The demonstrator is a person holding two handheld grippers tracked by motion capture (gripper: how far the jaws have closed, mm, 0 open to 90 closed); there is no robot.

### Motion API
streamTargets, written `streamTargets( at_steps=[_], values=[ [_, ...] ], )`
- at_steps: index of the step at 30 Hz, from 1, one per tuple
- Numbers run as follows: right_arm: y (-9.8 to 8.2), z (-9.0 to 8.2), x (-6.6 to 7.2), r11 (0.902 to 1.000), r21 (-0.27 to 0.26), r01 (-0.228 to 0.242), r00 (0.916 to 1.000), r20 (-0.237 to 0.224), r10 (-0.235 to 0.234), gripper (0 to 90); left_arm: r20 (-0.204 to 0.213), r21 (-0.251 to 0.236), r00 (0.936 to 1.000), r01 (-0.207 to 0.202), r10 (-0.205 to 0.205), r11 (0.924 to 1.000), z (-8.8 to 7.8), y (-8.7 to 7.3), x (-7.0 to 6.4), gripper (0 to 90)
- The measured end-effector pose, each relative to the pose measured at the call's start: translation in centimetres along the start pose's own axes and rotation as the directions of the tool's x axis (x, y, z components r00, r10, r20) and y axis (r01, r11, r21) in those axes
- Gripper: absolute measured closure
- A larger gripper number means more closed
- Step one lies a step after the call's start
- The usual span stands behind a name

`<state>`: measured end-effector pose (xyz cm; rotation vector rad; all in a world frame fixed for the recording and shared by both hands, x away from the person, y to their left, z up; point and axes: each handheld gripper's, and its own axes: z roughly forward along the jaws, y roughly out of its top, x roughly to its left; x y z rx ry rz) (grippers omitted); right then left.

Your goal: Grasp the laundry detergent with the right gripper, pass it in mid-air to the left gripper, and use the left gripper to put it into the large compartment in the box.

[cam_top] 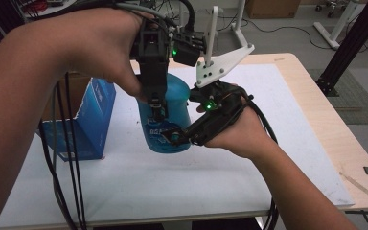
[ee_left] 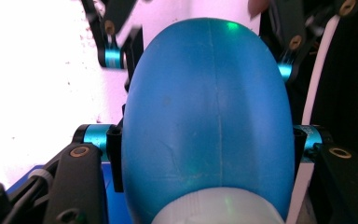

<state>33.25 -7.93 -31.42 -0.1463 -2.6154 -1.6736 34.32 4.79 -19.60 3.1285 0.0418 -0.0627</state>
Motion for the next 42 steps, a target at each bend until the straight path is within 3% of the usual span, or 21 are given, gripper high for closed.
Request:
streamTargets(
  at_steps=[2,7,10,18,21,25,27,30,33,34,35,36,37,38,39,40,42],
  values=[
    [0.0,-0.5,0.0,1.0000,0.002,0.007,0.9995,0.031,-0.007,12.9,-0.002,0.001,1.0000,0.006,-0.006,1.0000,0.0,-0.1,0.1,39.9],
    [0.1,-1.6,0.1,0.9999,0.014,0.010,0.9985,0.053,-0.010,10.6,0.001,0.003,0.9998,0.019,-0.019,0.9998,-0.4,-0.5,0.3,39.9],
    [0.2,-2.2,0.1,0.9993,0.034,0.016,0.9967,0.079,-0.018,2.2,0.006,-0.005,0.9994,0.033,-0.033,0.9994,-0.8,-0.9,0.4,39.8],
    [0.8,-3.6,0.2,0.9939,0.101,0.045,0.9930,0.104,-0.055,0.5,0.007,-0.022,0.9969,0.078,-0.078,0.9967,-2.2,-2.4,0.4,39.8],
    [0.9,-4.3,-0.2,0.9861,0.159,0.047,0.9914,0.113,-0.066,0.4,0.014,-0.027,0.9928,0.120,-0.119,0.9924,-2.8,-3.4,0.7,39.7],
    [1.3,-5.9,-0.6,0.9674,0.247,0.054,0.9859,0.140,-0.091,0.4,0.018,-0.024,0.9789,0.204,-0.204,0.9787,-4.1,-5.1,1.3,39.5],
    [1.6,-6.8,-0.9,0.9544,0.294,0.052,0.9830,0.153,-0.101,0.5,0.017,-0.032,0.9683,0.249,-0.249,0.9678,-4.7,-6.1,1.5,39.5],
    [1.9,-8.2,-1.3,0.9334,0.356,0.046,0.9788,0.171,-0.113,0.5,0.020,-0.042,0.9460,0.324,-0.324,0.9451,-5.8,-7.5,1.9,39.3],
    [2.1,-9.3,-1.7,0.9060,0.422,0.034,0.9776,0.174,-0.118,0.5,0.024,-0.048,0.9150,0.404,-0.403,0.9137,-6.9,-9.0,2.3,39.3],
    [2.1,-9.3,-1.7,0.9060,0.422,0.034,0.9776,0.174,-0.118,0.5,0.024,-0.048,0.9150,0.404,-0.403,0.9137,-6.9,-9.0,2.3,39.3],
    [2.1,-9.6,-1.9,0.8953,0.445,0.025,0.9786,0.172,-0.113,0.5,0.024,-0.052,0.8865,0.463,-0.462,0.8850,-7.6,-9.9,2.5,39.3],
    [2.1,-10.1,-2.0,0.8715,0.490,0.015,0.9788,0.171,-0.113,0.5,0.023,-0.052,0.8723,0.489,-0.488,0.8708,-7.9,-10.4,2.7,39.3],
    [2.1,-10.3,-2.1,0.8615,0.507,0.015,0.9781,0.171,-0.118,0.5,0.020,-0.053,0.8554,0.518,-0.518,0.8539,-8.2,-10.8,2.8,39.3],
    [2.1,-10.5,-2.1,0.8525,0.522,0.018,0.9771,0.172,-0.126,0.5,0.021,-0.058,0.8319,0.555,-0.554,0.8300,-8.5,-11.2,2.9,39.3],
    [2.1,-10.7,-2.2,0.8473,0.531,0.023,0.9767,0.169,-0.132,0.5,0.021,-0.059,0.8063,0.591,-0.591,0.8043,-8.7,-11.7,3.1,39.3],
    [2.1,-10.9,-2.2,0.8440,0.536,0.020,0.9763,0.172,-0.132,0.5,0.018,-0.056,0.7849,0.619,-0.619,0.7832,-9.0,-12.1,3.3,39.3],
    [2.1,-11.4,-2.2,0.8419,0.539,0.016,0.9754,0.177,-0.132,0.5,0.011,-0.056,0.7271,0.686,-0.686,0.7256,-9.2,-12.9,3.5,39.3]
  ],
)
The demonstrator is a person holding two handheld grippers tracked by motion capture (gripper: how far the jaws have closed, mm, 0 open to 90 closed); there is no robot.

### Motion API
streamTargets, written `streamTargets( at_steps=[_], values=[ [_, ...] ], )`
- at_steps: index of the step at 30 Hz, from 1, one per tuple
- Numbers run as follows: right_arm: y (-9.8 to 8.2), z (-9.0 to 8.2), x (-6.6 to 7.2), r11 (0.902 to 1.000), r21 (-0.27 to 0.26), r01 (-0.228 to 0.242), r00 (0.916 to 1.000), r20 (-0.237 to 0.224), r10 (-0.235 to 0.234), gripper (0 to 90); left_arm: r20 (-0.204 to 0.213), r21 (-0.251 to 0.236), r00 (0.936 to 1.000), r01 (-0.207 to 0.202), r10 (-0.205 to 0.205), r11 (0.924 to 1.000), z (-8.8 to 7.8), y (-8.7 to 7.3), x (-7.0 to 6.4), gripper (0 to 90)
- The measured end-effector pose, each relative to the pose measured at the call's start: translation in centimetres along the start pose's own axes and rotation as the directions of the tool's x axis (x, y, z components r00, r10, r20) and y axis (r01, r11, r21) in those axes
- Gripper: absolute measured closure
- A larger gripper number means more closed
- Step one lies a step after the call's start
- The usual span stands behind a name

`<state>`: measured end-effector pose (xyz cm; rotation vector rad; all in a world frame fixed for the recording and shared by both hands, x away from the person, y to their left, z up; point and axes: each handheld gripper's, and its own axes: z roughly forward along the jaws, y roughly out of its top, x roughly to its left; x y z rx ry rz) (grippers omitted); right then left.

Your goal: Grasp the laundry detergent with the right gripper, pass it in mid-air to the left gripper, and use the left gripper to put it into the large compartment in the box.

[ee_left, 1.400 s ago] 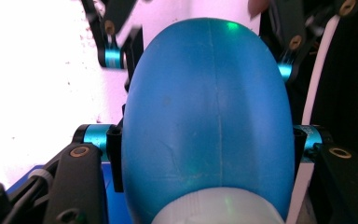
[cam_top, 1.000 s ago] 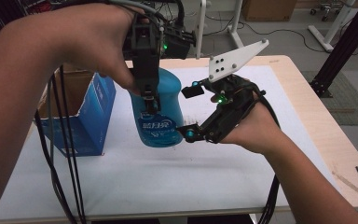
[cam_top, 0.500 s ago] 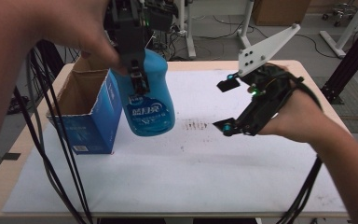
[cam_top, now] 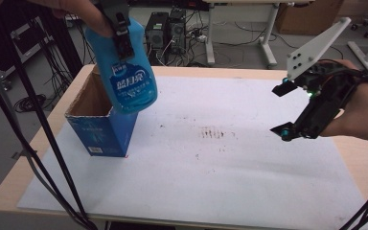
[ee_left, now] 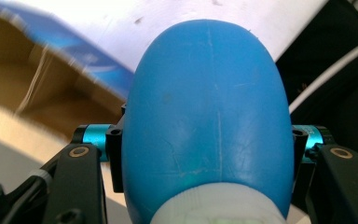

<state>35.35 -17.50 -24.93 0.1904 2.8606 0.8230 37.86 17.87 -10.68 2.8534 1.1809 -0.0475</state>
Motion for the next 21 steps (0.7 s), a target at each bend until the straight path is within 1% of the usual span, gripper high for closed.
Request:
streamTargets(
  at_steps=[1,2,3,5,8,9,10,11,12,14,16,18,19,21],
  values=[
    [-0.1,-0.1,-0.1,1.0000,0.000,0.001,1.0000,-0.001,-0.001,0.5,-0.005,0.001,0.9990,0.045,-0.045,0.9990,-0.1,-0.2,0.4,39.3],
    [-0.2,-0.3,0.0,1.0000,0.004,-0.007,1.0000,0.003,0.007,0.5,-0.008,-0.001,0.9959,0.090,-0.090,0.9959,-0.1,-0.4,0.7,39.3],
    [-0.3,-0.3,-0.1,1.0000,0.008,-0.006,1.0000,0.006,0.006,0.5,-0.011,0.000,0.9916,0.129,-0.129,0.9916,-0.1,-0.6,1.1,39.3],
    [-0.5,-0.3,-0.1,0.9998,0.017,-0.012,0.9999,0.005,0.012,0.6,-0.016,0.009,0.9813,0.192,-0.192,0.9813,-0.2,-1.1,1.9,39.3],
    [-0.6,-0.2,-0.2,0.9997,0.023,-0.008,1.0000,0.003,0.008,0.6,-0.036,0.019,0.9591,0.282,-0.281,0.9594,-0.3,-1.7,3.2,39.3],
    [-0.6,-0.1,-0.1,0.9997,0.021,-0.010,1.0000,0.003,0.010,0.6,-0.048,0.020,0.9507,0.308,-0.306,0.9513,-0.2,-1.9,3.5,39.3],
    [-0.6,-0.1,-0.2,0.9997,0.023,-0.009,1.0000,0.001,0.009,0.6,-0.063,0.020,0.9401,0.337,-0.335,0.9413,-0.2,-2.1,3.9,39.4],
    [-0.5,-0.1,-0.2,0.9996,0.025,-0.011,0.9999,-0.001,0.011,0.6,-0.079,0.024,0.9315,0.358,-0.355,0.9334,-0.2,-2.3,4.2,39.3],
    [-0.5,0.0,-0.2,0.9997,0.023,-0.010,0.9999,-0.001,0.010,0.6,-0.092,0.027,0.9244,0.374,-0.370,0.9270,-0.1,-2.4,4.4,39.3],
    [-0.5,0.2,-0.3,0.9996,0.026,-0.007,1.0000,-0.005,0.007,0.6,-0.106,0.035,0.9085,0.410,-0.404,0.9116,0.1,-2.7,5.1,39.3],
    [-0.5,0.4,-0.2,0.9996,0.029,-0.008,1.0000,-0.005,0.008,0.6,-0.105,0.036,0.8998,0.429,-0.424,0.9026,0.4,-3.0,5.7,39.3],
    [-0.5,0.5,-0.2,0.9995,0.030,-0.009,0.9999,-0.007,0.010,0.6,-0.096,0.039,0.8942,0.442,-0.437,0.8960,0.8,-3.3,6.3,39.3],
    [-0.5,0.6,-0.2,0.9995,0.030,-0.008,1.0000,-0.006,0.008,0.6,-0.094,0.043,0.8947,0.442,-0.437,0.8961,1.0,-3.3,6.6,39.3],
    [-0.6,0.6,-0.2,0.9995,0.030,-0.013,0.9999,-0.007,0.013,0.6,-0.091,0.044,0.8979,0.436,-0.431,0.8990,1.5,-3.4,7.0,39.3]
  ],
)
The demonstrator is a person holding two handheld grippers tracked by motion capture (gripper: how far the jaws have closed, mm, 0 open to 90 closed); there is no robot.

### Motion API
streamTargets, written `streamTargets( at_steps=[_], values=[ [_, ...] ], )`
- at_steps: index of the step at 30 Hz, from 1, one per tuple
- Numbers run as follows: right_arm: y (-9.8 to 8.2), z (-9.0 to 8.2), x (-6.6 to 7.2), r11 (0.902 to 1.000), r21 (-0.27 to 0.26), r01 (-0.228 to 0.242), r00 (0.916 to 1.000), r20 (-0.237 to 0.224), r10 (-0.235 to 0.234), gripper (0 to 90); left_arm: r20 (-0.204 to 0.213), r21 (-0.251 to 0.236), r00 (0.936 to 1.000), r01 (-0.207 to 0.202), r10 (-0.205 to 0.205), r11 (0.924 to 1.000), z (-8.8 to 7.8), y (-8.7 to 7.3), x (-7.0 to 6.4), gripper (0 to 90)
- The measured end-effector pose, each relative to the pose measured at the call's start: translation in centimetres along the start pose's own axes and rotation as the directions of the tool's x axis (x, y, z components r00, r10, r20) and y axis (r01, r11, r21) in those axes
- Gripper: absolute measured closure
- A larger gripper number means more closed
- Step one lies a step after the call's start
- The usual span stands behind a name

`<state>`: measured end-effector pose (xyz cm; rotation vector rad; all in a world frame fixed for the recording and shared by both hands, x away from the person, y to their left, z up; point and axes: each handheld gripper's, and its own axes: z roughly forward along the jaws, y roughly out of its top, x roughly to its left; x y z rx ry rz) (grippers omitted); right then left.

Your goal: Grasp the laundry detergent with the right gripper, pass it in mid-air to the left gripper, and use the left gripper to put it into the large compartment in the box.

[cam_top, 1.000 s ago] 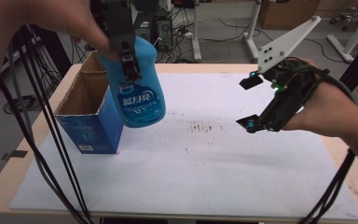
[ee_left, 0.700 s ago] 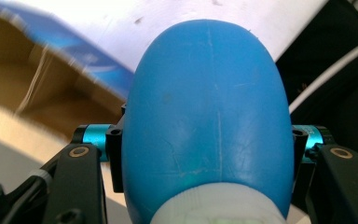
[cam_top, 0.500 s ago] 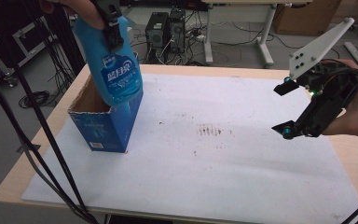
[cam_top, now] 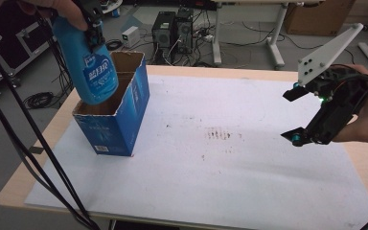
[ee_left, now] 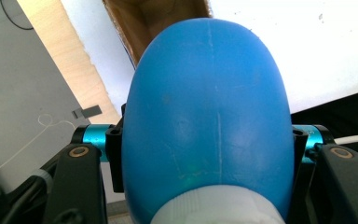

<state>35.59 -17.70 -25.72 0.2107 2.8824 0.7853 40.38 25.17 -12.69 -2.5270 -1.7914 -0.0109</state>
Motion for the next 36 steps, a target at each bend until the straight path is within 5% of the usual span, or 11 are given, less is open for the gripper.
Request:
streamTargets(
  at_steps=[9,21,23,24,25,26,27,28,30,34,36],
  values=[
    [-0.3,0.2,0.1,0.9999,-0.003,-0.015,0.9999,0.005,0.015,0.6,0.019,0.035,0.9912,-0.132,0.131,0.9906,4.0,0.9,0.2,39.4],
    [-0.8,0.6,0.0,0.9996,0.004,-0.029,0.9996,0.004,0.029,0.6,0.044,0.045,0.9568,-0.289,0.287,0.9562,10.1,1.9,0.8,39.4],
    [-0.8,0.7,-0.1,0.9993,0.003,-0.036,0.9993,0.006,0.036,0.6,0.044,0.050,0.9398,-0.341,0.339,0.9388,11.1,2.0,0.9,39.4],
    [-0.8,0.7,-0.1,0.9993,0.003,-0.036,0.9993,0.006,0.036,0.6,0.044,0.050,0.9398,-0.341,0.339,0.9388,11.1,2.0,0.9,39.4],
    [-0.8,0.9,-0.2,0.9994,-0.003,-0.035,0.9994,0.002,0.035,0.6,0.037,0.048,0.9170,-0.399,0.397,0.9158,12.1,2.0,0.8,39.4],
    [-0.8,0.9,-0.2,0.9994,-0.003,-0.035,0.9994,0.002,0.035,0.6,0.037,0.048,0.9170,-0.399,0.397,0.9158,12.1,2.0,0.8,39.4],
    [-0.7,1.1,-0.2,0.9994,0.001,-0.036,0.9994,0.002,0.036,0.6,0.027,0.037,0.8924,-0.451,0.450,0.8917,12.9,1.9,0.7,39.3],
    [-0.7,1.2,-0.2,0.9994,0.004,-0.035,0.9994,-0.001,0.035,0.6,0.027,0.037,0.8924,-0.451,0.450,0.8917,12.9,1.9,0.7,39.3],
    [-0.7,1.5,-0.2,0.9993,0.006,-0.036,0.9993,-0.004,0.036,0.6,0.019,0.037,0.8719,-0.490,0.489,0.8711,14.2,2.0,0.8,39.3],
    [-0.7,1.8,-0.3,0.9993,0.009,-0.036,0.9993,-0.010,0.036,0.6,0.023,0.029,0.8579,-0.514,0.513,0.8574,15.2,2.0,1.0,39.3],
    [-0.6,2.1,-0.3,0.9992,0.012,-0.038,0.9992,-0.012,0.039,0.6,0.019,0.021,0.8391,-0.544,0.544,0.8389,16.0,2.1,1.1,39.3]
  ],
)
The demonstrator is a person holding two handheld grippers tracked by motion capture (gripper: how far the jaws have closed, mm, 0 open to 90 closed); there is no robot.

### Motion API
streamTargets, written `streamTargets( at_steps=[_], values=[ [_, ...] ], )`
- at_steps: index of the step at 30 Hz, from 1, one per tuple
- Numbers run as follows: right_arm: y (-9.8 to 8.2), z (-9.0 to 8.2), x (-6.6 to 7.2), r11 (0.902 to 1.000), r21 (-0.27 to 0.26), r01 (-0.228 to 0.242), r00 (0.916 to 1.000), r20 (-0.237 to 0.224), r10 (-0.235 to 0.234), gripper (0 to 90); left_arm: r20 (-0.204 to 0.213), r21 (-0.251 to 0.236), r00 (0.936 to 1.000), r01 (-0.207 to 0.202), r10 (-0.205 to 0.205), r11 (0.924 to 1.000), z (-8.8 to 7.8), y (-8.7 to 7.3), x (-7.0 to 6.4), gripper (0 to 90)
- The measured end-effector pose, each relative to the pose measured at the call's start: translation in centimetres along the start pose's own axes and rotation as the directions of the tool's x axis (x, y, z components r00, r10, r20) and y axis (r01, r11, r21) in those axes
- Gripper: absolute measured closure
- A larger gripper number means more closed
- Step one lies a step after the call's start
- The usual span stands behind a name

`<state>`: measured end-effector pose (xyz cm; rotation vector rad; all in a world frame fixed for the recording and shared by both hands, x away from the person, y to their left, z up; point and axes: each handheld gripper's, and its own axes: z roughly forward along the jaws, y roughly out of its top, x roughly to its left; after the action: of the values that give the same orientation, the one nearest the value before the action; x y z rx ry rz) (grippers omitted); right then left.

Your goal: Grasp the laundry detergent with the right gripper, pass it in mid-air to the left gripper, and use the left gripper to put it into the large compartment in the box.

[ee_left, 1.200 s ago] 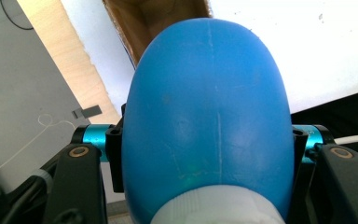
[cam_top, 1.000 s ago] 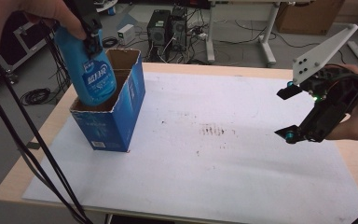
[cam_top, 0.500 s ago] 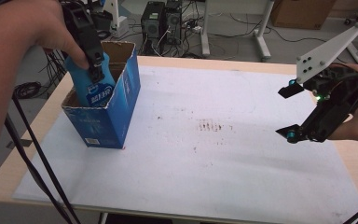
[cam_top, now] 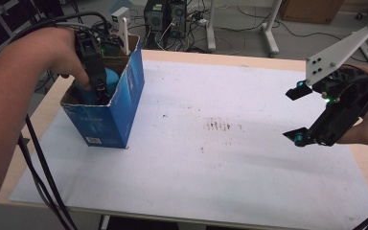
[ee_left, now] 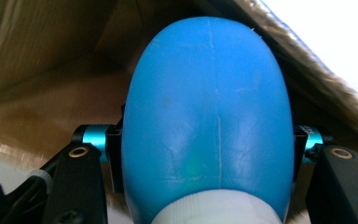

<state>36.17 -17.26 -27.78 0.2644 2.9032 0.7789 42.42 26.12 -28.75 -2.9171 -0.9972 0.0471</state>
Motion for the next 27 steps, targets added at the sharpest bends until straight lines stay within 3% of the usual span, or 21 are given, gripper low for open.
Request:
streamTargets(
  at_steps=[5,11,20,27],
  values=[
    [0.1,0.3,-0.1,1.0000,0.004,-0.004,1.0000,-0.003,0.004,0.6,-0.001,-0.004,0.9991,-0.043,0.043,0.9991,1.0,0.1,0.2,39.2],
    [0.1,0.7,-0.1,1.0000,0.007,-0.001,0.9999,-0.010,0.001,0.6,0.020,-0.011,0.9984,-0.052,0.052,0.9986,1.0,0.1,0.7,39.1],
    [-0.1,0.8,-0.2,1.0000,0.008,-0.004,0.9999,-0.015,0.004,0.6,0.047,-0.017,0.9988,-0.010,0.011,0.9998,1.0,0.4,1.3,36.9],
    [-0.2,0.6,-0.1,1.0000,0.005,-0.006,0.9998,-0.017,0.006,0.6,0.050,-0.002,0.9981,0.035,-0.035,0.9994,0.0,0.0,1.3,30.4]
  ],
)
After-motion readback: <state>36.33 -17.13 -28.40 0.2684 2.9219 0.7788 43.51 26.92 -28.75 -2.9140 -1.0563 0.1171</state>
